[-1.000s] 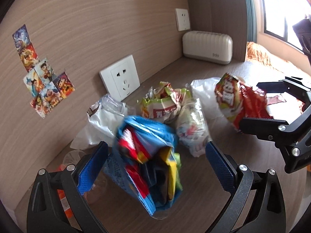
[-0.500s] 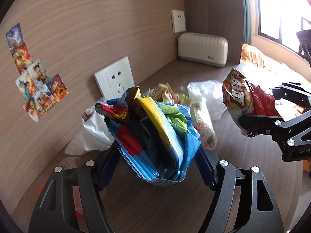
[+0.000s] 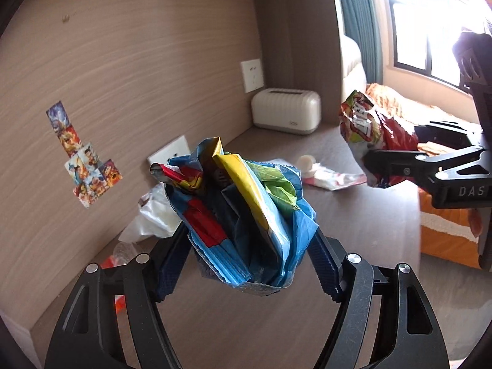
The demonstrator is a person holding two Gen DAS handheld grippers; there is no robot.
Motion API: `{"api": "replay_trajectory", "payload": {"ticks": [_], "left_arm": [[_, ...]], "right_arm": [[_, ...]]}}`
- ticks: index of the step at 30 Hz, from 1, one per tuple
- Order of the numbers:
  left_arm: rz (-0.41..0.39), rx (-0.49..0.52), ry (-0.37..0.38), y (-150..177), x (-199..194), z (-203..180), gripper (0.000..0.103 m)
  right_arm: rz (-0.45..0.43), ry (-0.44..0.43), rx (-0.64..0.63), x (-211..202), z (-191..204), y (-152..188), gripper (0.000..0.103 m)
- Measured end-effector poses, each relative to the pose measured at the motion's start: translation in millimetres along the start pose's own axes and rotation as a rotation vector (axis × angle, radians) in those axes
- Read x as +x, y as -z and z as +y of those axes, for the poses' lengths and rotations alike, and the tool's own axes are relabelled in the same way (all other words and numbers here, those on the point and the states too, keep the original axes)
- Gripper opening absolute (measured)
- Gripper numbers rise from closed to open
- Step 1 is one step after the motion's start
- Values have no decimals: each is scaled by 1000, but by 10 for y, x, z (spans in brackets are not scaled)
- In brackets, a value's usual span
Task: Collect trash
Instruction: 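Grasp the blue snack bag with the left tool while the right tool grasps the red chip bag, then carry both bags over the bin and open both tools to drop them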
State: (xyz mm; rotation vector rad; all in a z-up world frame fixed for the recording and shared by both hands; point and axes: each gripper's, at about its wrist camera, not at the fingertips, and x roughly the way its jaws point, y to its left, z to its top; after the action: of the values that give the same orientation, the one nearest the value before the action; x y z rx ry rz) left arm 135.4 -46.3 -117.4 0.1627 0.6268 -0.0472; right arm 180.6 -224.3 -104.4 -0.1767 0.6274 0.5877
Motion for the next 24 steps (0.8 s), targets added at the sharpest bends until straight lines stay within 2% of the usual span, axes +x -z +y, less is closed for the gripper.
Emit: {"api": "replay_trajectory", "payload": {"ticks": [10, 24], "left_arm": [[-22, 60, 109, 23, -311, -960, 71], [-16, 270, 310, 193, -450, -2319, 71]], "right_arm": [[11, 56, 54, -797, -446, 450, 73], [55, 199, 215, -1604, -1046, 1305, 73]]}}
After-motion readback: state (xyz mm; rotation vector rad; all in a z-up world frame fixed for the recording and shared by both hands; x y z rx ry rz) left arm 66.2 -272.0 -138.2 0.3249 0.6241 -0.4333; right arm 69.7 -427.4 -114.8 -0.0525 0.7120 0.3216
